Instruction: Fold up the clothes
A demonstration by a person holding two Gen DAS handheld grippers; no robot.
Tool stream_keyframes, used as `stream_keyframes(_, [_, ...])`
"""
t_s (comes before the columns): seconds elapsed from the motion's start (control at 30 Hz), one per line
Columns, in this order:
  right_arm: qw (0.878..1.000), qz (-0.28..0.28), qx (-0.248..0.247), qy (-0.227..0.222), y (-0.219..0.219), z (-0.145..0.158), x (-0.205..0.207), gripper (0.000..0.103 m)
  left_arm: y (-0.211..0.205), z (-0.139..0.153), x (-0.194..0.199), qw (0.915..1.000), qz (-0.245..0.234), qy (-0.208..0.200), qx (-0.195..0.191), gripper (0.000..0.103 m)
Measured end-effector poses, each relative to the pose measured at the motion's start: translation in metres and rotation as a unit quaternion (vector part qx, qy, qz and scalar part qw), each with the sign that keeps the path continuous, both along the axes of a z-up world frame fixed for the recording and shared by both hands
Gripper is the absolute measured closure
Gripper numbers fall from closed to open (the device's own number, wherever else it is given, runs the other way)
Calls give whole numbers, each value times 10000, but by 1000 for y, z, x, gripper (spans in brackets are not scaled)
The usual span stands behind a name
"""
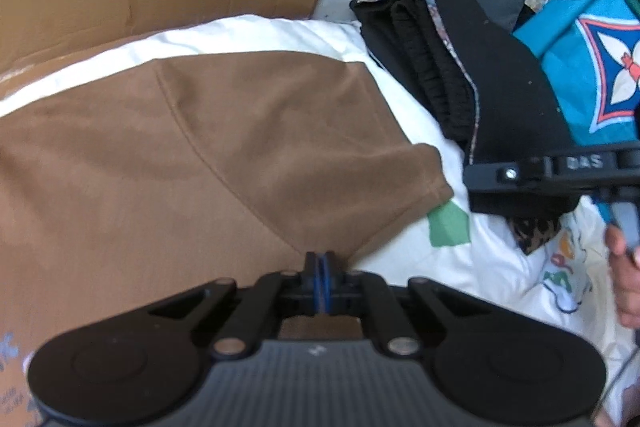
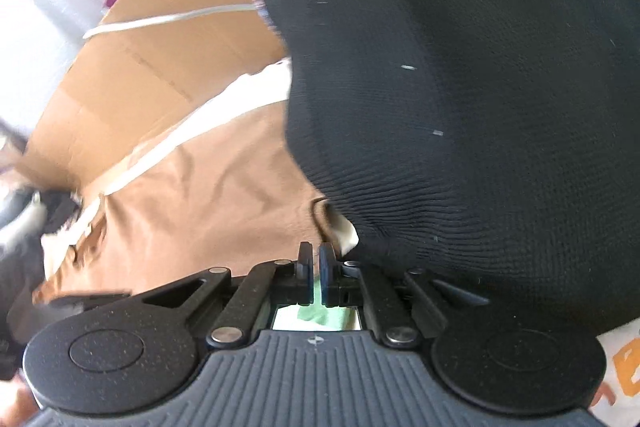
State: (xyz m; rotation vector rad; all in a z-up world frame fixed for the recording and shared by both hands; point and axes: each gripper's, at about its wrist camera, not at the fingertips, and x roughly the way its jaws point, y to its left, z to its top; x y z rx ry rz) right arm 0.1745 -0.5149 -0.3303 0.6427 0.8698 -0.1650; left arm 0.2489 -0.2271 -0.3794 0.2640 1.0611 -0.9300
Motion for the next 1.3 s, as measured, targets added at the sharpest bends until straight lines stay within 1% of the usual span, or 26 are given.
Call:
stream_keyframes(0.07, [9999,124,-113,-23,4,3,2,101,-3,-6,2,9999,46,116,-53,101])
stream_keyframes(0.2, [9992,305,-246,-84,9,8,9,101,-8,-11,1,9998,50,173,-64,101])
stream_keyframes(0.27, [9987,384,-320,-108,15,9,15,101,-8,-13,3,9995,87,272,-111,101])
stream_keyframes(0.53, [9945,884,-499,-260,36,4,45,101,-8,-21,4,9967,143,597,-533,102])
stream_keyframes(0.6, [9928,1026,-587,-185,43,-5,55,101,-6,-21,5,9958,158,673,-599,102])
stream_keyframes(0.7, [9883,1182,-959,91,59,-13,64,100,0,-19,6,9943,218,754,-723,101])
stream_keyframes(0.73, [9869,1174,-1088,183,60,-14,63,97,4,-15,6,9942,308,671,-784,100])
stream_keyframes(0.77, [9852,1170,-1222,269,61,-16,63,98,8,-11,5,9940,420,551,-852,101])
stream_keyframes(0.87, [9779,1217,-1643,434,63,-15,63,98,24,2,9,9908,655,500,-1073,101])
stream_keyframes(0.9, [9755,1214,-1769,491,63,-12,63,98,28,6,10,9906,686,475,-1086,101])
stream_keyframes(0.97, [9735,1180,-1886,537,54,-9,60,97,38,15,10,9911,733,411,-1032,101])
stream_keyframes(1.0, [9744,1158,-1859,505,51,-4,61,97,44,19,10,9910,766,391,-1022,101])
stream_keyframes(1.07, [9769,1165,-1756,347,49,6,64,97,61,27,11,9900,893,359,-1031,101])
stream_keyframes(1.1, [9765,1181,-1779,279,53,8,68,96,69,31,11,9893,974,333,-1030,101])
stream_keyframes(1.13, [9760,1191,-1809,219,55,10,72,91,78,33,12,9886,1059,303,-1026,100])
stream_keyframes(1.17, [9753,1173,-1859,192,54,12,78,82,86,36,12,9878,1145,273,-1022,99])
stream_keyframes(1.23, [9754,1104,-1902,121,52,13,88,74,100,40,15,9864,1300,222,-982,99])
stream_keyframes(1.3, [9739,1029,-2023,91,51,12,100,74,114,43,18,9846,1456,188,-947,99])
